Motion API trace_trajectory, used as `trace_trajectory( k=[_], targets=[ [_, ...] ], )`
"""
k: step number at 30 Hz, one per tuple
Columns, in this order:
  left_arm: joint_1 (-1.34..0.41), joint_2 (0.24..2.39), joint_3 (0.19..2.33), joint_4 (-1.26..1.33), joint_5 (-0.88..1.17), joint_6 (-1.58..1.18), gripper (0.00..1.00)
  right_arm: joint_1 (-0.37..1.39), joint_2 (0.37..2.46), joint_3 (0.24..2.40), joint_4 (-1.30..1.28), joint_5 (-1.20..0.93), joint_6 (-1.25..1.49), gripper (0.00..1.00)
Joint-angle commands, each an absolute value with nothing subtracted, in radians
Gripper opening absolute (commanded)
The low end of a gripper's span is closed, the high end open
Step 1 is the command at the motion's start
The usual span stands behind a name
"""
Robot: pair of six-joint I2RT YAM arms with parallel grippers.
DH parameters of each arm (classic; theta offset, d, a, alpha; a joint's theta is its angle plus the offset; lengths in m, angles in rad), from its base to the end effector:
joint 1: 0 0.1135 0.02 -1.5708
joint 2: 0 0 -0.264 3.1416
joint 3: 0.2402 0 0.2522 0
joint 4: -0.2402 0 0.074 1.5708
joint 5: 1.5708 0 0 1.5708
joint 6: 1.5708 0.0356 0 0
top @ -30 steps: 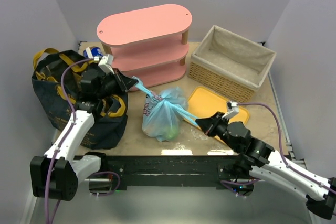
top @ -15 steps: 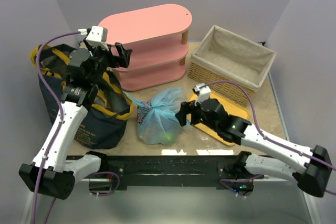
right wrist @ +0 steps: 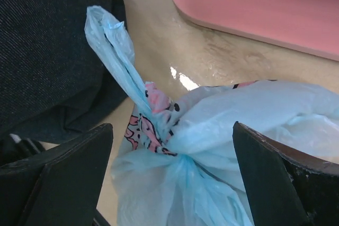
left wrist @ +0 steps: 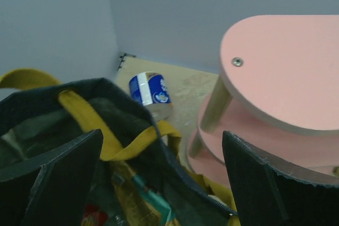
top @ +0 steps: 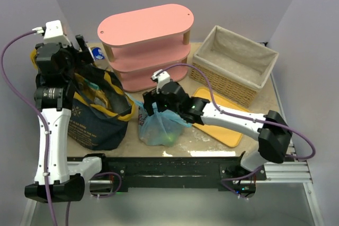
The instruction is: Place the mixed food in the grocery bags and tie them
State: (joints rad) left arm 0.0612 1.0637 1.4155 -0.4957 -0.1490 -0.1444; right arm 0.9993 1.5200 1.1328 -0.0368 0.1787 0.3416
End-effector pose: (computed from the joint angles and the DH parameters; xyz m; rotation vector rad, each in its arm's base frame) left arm 0.2084 0.0181 0.4694 -0.2853 1.6896 0.0660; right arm 0.1976 0.2955 0.2954 -0.5499 1.9789 0.6788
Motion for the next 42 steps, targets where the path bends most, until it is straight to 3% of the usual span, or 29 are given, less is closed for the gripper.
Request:
trace_trajectory(
  k=[1, 10, 18, 19, 21, 22, 24, 25, 27, 36, 42],
  targets=[
    [0.081, 1.039, 1.492, -0.676, -0.387, -0.205, 1.00, 1.084, 1.615, 1.250, -0.211, 0.413, 0.246, 0.99],
    [0.080, 0.993, 1.442, -0.957, -0.679, -0.353, 1.00, 1.137, 1.718, 1.284, -0.331, 0.623, 0.278, 0.99],
    [0.078, 0.861, 1.423, -0.963, -0.687, -0.299, 1.00, 1.137, 1.758, 1.255, -0.347, 0.591, 0.334, 0.95],
    [0.077, 0.851, 1.427, -0.960, -0.681, -0.290, 1.00, 1.138, 1.756, 1.249, -0.333, 0.583, 0.334, 0.92],
    [0.078, 0.838, 1.427, -0.954, -0.646, -0.278, 1.00, 1.137, 1.752, 1.236, -0.325, 0.574, 0.334, 0.77],
    [0.078, 0.838, 1.419, -0.951, -0.629, -0.267, 1.00, 1.137, 1.747, 1.235, -0.322, 0.569, 0.333, 0.55],
    [0.077, 0.847, 1.407, -0.945, -0.566, -0.261, 1.00, 1.137, 1.718, 1.218, -0.318, 0.571, 0.336, 0.35],
    [0.077, 0.850, 1.398, -0.945, -0.545, -0.255, 1.00, 1.137, 1.704, 1.216, -0.319, 0.578, 0.336, 0.16],
    [0.077, 0.850, 1.373, -0.945, -0.502, -0.253, 1.00, 1.135, 1.652, 1.219, -0.339, 0.598, 0.330, 0.03],
    [0.077, 0.833, 1.287, -1.005, -0.460, -0.273, 1.00, 1.135, 1.382, 1.368, -0.387, 0.724, 0.191, 0.00],
    [0.078, 0.779, 1.227, -0.956, -0.398, -0.296, 1.00, 1.137, 1.227, 1.466, -0.172, 0.602, 0.043, 0.00]
  ],
)
